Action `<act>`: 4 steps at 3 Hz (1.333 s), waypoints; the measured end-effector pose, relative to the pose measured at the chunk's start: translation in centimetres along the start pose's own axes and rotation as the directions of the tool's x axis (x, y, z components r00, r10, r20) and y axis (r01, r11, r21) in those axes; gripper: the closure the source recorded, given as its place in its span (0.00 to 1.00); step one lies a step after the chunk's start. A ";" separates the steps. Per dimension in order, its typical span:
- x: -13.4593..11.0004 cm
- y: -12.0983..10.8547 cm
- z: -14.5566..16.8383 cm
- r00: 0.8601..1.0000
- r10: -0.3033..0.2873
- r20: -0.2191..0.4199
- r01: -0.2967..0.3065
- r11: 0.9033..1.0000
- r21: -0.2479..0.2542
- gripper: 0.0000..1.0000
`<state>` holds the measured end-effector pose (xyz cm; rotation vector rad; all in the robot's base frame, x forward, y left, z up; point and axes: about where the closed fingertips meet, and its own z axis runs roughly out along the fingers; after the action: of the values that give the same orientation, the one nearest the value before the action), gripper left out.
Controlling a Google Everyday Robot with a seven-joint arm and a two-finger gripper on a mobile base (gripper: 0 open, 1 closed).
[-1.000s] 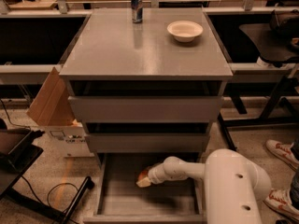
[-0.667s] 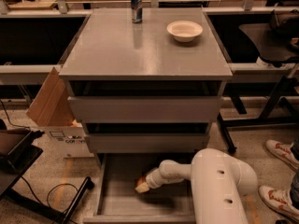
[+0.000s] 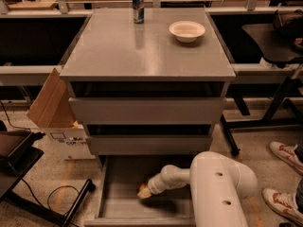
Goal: Place orange into bottom drawer
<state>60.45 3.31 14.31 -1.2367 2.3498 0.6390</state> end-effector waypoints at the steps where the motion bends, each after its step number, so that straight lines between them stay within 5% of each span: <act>1: 0.0 0.2 0.1 1.000 0.000 -0.001 0.000 1.000 -0.003 0.51; 3: 0.2 0.6 0.5 1.000 0.000 -0.004 0.000 1.000 -0.011 0.00; 4: 0.2 0.7 0.5 1.000 -0.001 -0.004 0.001 1.000 -0.013 0.00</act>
Offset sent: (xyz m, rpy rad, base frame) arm -0.0012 0.0011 -0.0009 0.0005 0.0020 0.0015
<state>59.82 3.84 13.90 -1.2451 2.3522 0.6527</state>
